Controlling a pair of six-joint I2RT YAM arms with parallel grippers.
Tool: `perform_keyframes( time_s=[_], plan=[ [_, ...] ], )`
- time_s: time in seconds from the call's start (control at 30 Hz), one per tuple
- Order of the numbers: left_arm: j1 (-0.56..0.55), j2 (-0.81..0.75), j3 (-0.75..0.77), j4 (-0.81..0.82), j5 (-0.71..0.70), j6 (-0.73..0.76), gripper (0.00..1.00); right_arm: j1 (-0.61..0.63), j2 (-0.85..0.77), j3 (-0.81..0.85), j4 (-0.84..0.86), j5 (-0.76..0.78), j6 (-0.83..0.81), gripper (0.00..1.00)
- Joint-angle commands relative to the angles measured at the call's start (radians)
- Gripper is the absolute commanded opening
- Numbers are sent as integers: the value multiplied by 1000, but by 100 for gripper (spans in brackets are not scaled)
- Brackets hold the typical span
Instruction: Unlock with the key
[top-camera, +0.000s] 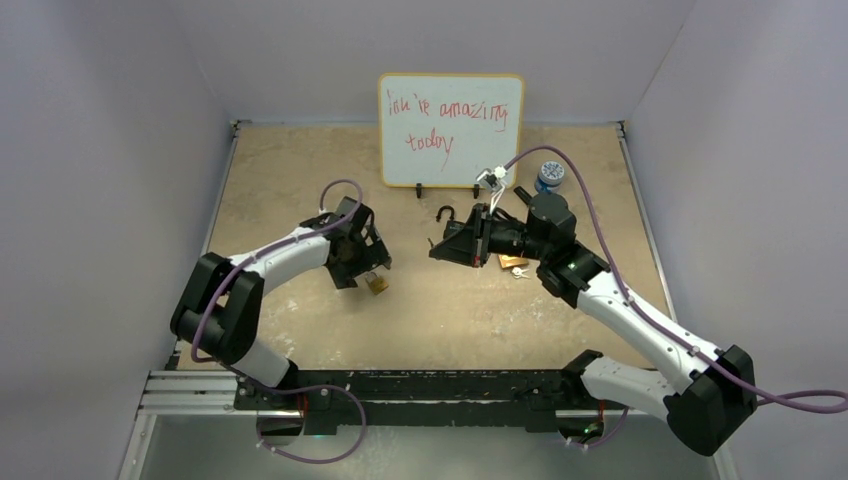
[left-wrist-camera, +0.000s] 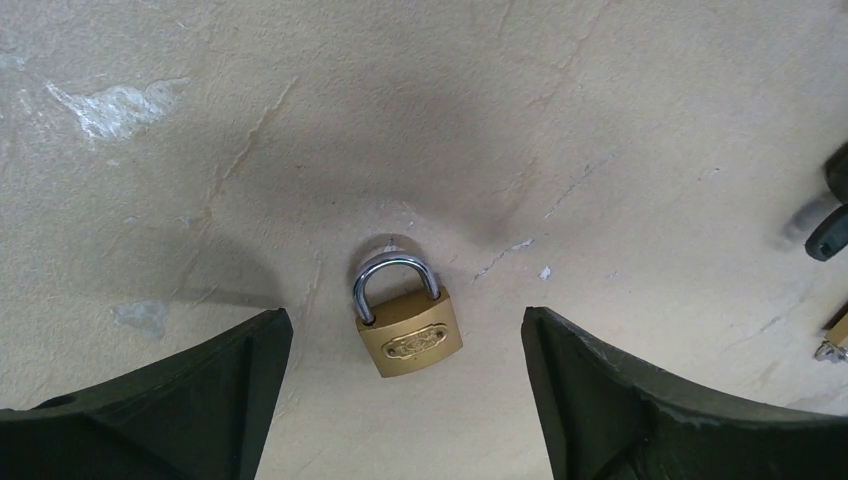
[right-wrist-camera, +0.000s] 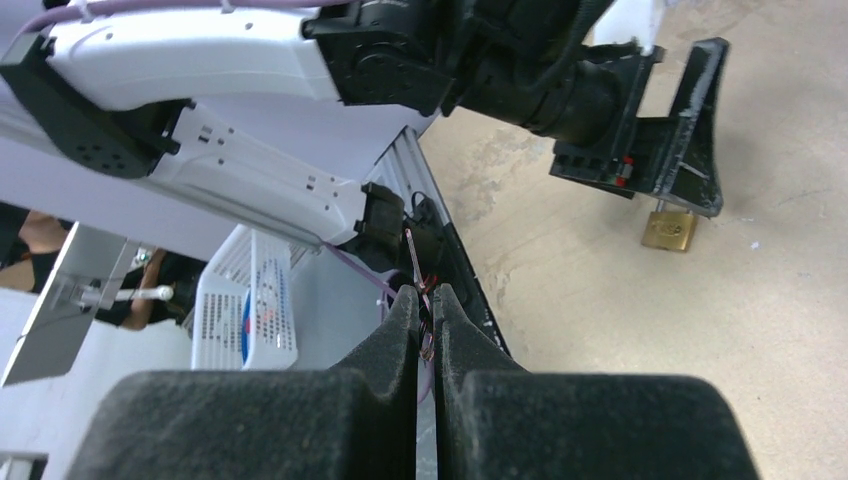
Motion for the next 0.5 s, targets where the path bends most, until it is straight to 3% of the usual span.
perform_keyframes(
  time_s=[0.0, 0.27, 0.47],
  plan=[
    [-3, 16, 12, 24, -4, -3, 88, 0, -16, -14, 109, -90, -34, 0],
    [-28, 59, 37, -9, -70, -53, 88, -1, -34, -37, 200, -185, -27, 0],
    [-66, 67, 45, -67, -181, -126, 82, -1, -27, -41, 207, -210, -26, 0]
  ],
)
